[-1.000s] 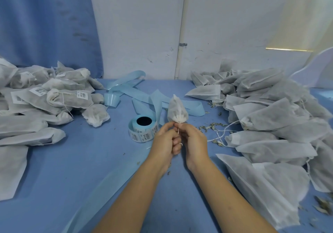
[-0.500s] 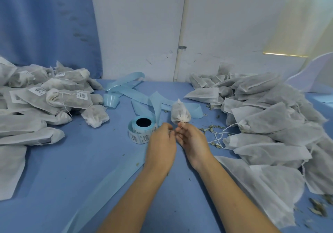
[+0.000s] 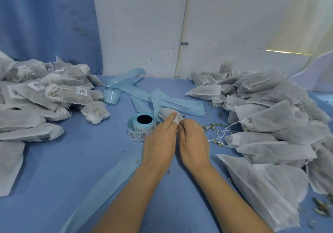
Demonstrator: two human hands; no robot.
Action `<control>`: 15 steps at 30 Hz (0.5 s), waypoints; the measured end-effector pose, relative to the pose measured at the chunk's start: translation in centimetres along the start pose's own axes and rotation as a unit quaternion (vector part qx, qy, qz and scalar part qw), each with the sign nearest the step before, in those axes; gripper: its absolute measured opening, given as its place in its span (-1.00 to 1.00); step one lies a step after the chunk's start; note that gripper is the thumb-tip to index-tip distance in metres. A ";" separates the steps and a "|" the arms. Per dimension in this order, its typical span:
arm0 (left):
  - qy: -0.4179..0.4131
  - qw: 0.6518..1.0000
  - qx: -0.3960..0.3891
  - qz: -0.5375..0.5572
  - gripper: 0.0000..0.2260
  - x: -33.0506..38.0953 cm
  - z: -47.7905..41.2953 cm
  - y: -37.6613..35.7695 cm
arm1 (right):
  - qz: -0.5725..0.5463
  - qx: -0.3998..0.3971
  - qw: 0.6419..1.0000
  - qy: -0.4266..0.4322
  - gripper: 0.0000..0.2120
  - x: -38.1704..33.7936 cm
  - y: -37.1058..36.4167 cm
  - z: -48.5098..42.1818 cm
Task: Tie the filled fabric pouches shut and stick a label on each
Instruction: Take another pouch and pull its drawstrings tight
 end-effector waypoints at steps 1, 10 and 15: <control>-0.005 0.999 0.004 0.044 -0.69 0.1 -0.1 0.0 | 0.004 0.001 1.000 0.012 -0.82 0.0 0.1 0.2; 0.070 0.942 0.041 0.327 -0.80 0.1 -0.2 -0.5 | -0.053 -0.011 0.998 0.021 -0.55 0.3 -0.3 0.2; 0.098 0.936 0.051 0.334 -0.85 0.2 -0.2 -0.6 | -0.160 0.037 0.986 0.041 -0.55 -0.2 0.0 0.2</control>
Point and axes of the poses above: each hand's wrist, its own z-axis away from the middle knuckle, its own y-axis out of the back of the hand, x = y × z, the point moved 1 cm from there along -z, towards the middle knuckle, and after that the axes turned 3 degrees about -z, right-handed, at the moved point
